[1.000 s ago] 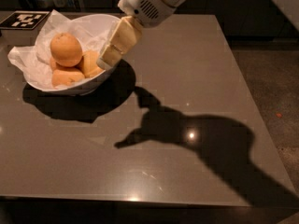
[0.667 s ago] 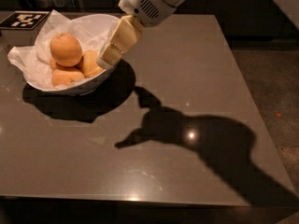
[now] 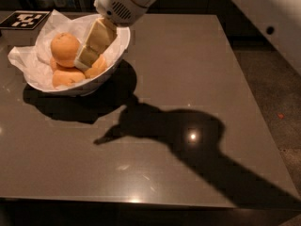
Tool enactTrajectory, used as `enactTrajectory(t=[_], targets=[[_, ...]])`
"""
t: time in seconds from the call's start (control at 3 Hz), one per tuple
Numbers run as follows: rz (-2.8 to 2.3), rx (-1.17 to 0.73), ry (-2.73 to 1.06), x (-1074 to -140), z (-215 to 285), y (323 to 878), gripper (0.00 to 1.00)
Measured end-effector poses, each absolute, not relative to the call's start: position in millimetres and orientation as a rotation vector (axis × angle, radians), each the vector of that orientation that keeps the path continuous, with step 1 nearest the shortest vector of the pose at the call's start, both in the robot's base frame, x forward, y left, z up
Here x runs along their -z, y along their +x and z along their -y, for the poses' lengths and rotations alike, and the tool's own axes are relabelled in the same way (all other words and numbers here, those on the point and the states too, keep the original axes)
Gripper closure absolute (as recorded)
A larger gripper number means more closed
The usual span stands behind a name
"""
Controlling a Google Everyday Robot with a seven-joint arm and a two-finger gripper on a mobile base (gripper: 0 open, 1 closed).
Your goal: Pick orange from white bowl
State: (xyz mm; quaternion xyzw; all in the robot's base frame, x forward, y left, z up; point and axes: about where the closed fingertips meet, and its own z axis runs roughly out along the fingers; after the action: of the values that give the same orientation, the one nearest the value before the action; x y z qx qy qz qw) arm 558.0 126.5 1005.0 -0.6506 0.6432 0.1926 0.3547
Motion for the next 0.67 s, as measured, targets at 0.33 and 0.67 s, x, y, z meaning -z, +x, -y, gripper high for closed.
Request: enactTrajectory(t=[0.33, 0.67], targets=[[-1.628, -0.452, -1.753, -1004.0, -159.2, 564.6, 0.00], [-1.606, -0.399, -1.805, -1006.4, -169.7, 562.4, 0.00]])
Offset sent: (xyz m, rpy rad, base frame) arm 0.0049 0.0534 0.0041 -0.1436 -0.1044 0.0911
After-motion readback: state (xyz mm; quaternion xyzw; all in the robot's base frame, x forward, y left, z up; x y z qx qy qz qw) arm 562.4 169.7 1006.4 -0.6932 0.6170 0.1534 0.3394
